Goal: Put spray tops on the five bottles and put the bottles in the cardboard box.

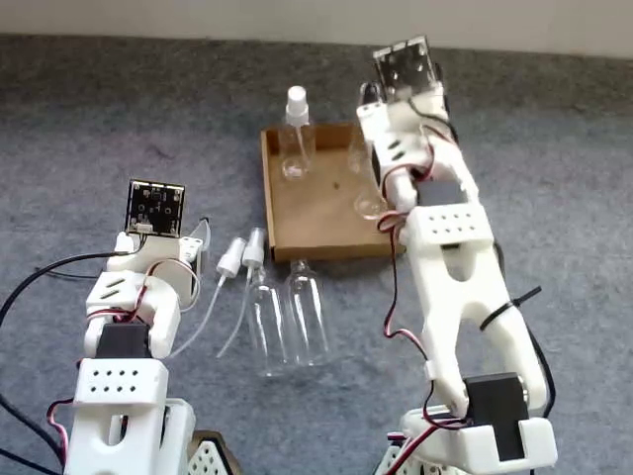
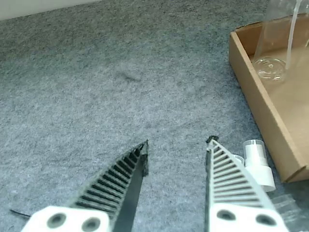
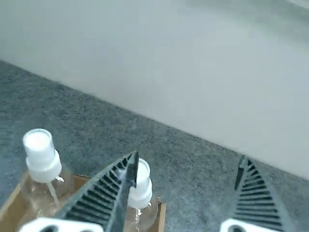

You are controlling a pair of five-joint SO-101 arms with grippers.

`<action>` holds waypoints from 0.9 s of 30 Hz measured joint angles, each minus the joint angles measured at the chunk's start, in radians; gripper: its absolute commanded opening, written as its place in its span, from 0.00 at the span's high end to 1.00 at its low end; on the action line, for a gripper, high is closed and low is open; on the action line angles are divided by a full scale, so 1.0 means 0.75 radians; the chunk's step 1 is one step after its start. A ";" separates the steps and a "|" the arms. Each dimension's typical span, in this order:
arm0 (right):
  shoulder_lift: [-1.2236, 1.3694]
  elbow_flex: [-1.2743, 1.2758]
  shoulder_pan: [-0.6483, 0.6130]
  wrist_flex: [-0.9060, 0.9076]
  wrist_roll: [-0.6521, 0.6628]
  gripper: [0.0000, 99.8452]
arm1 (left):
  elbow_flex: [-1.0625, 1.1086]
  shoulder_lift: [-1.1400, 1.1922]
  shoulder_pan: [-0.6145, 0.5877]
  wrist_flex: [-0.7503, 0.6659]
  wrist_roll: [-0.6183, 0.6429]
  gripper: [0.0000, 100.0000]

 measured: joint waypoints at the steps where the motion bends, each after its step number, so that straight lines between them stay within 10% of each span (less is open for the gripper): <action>1: 0.000 -0.065 -0.023 0.100 0.000 0.73 | 0.000 0.000 0.000 0.000 0.000 0.81; 15: -0.002 -0.391 -0.522 1.440 -0.043 0.74 | 0.000 0.000 0.000 0.000 0.000 0.81; 27: -0.002 0.354 -0.657 1.101 -0.464 0.74 | 0.000 0.000 0.000 0.000 0.000 0.81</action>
